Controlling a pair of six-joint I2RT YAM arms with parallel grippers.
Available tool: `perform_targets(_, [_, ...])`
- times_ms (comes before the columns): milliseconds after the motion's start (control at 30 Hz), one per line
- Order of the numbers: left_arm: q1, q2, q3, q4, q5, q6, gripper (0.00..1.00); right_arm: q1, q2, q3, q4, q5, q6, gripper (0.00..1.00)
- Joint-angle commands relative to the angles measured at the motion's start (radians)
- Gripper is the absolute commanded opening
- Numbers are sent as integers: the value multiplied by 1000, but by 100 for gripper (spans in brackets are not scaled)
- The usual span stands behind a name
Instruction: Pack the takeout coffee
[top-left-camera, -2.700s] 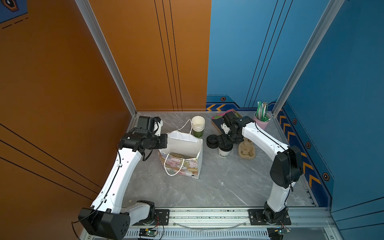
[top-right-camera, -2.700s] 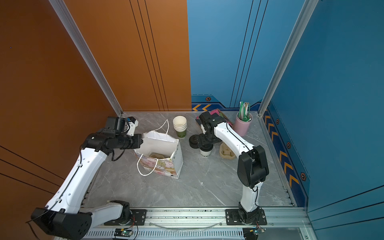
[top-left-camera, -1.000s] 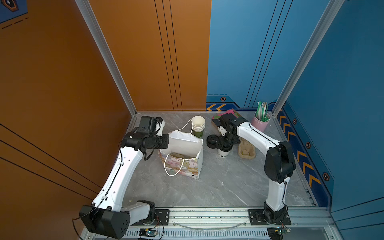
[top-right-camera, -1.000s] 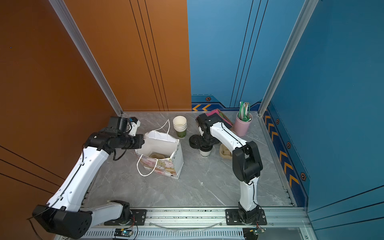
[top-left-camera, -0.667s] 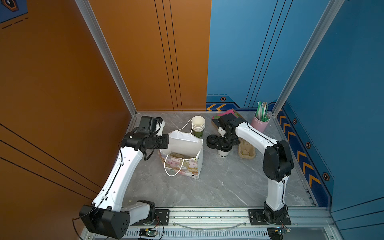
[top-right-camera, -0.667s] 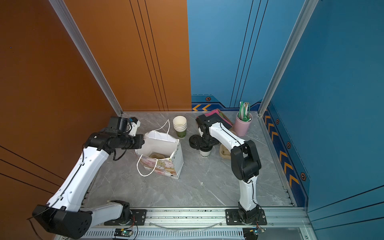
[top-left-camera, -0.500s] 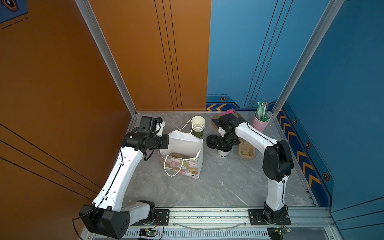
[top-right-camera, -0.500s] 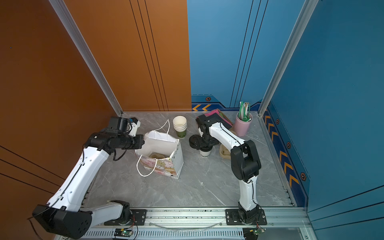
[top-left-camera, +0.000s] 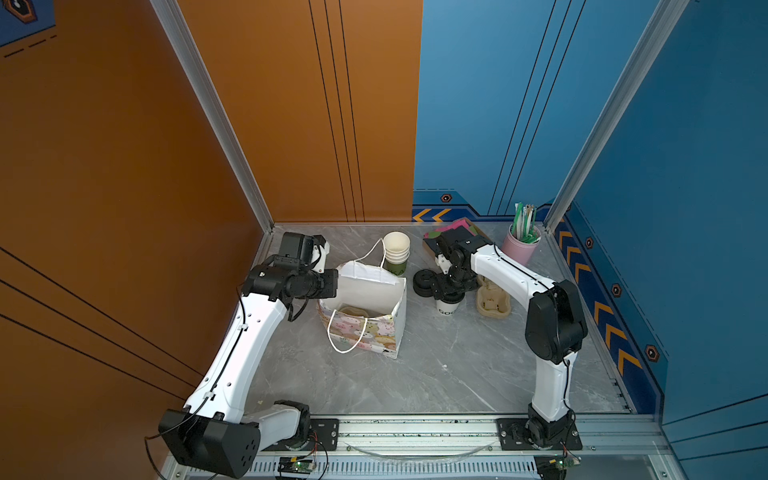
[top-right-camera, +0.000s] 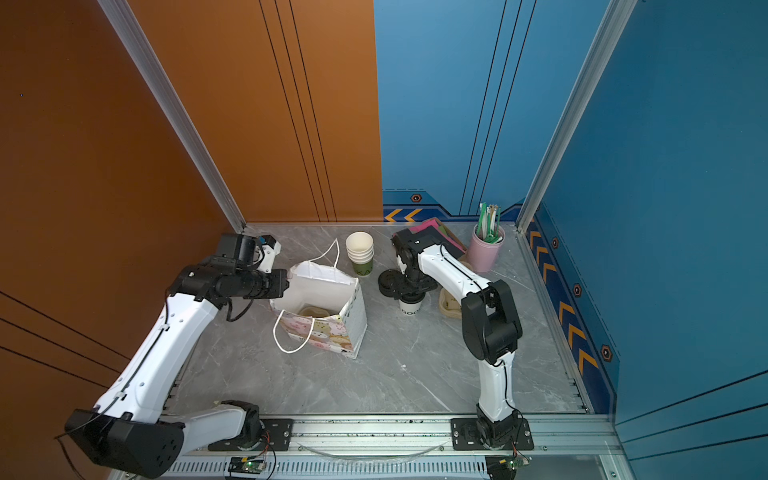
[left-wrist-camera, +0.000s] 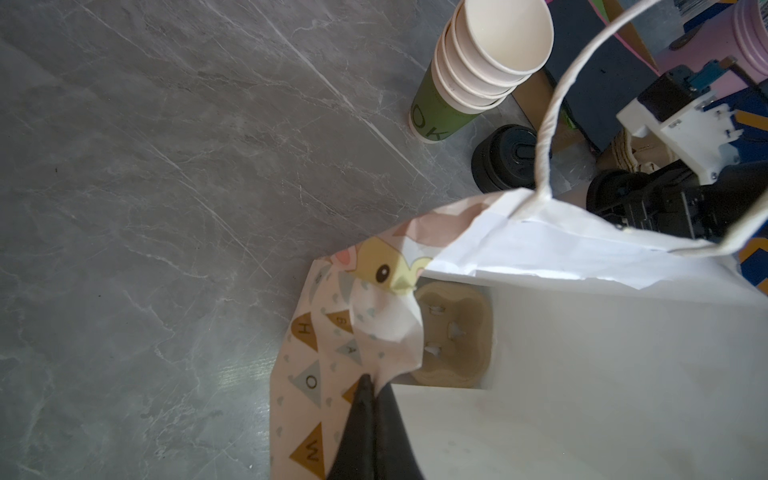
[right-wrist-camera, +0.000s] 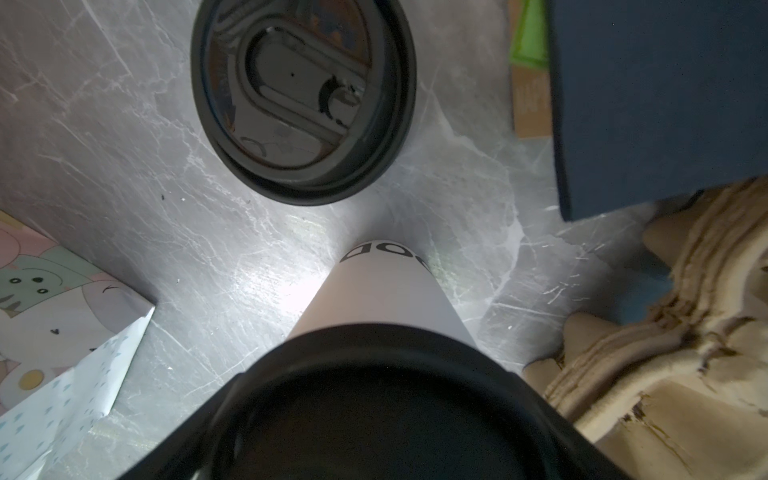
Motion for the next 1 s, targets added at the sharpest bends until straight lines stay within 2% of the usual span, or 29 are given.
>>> perform_targets(0, [-8, 6, -17, -25, -11, 8, 0, 4, -21, 1, -42, 16, -7, 91])
perform_targets(433, [-11, 8, -15, -25, -9, 9, 0, -2, -59, 3, -59, 13, -12, 90])
perform_targets(700, [-14, 14, -15, -26, -10, 11, 0, 3, -13, -15, -58, -2, -13, 94])
perform_targets(833, [-16, 14, -17, -25, -10, 11, 0, 7, -7, -19, -58, -3, -15, 100])
perform_targets(967, [-15, 11, -17, -24, -13, 13, 0, 9, -17, -8, -59, -10, -17, 100])
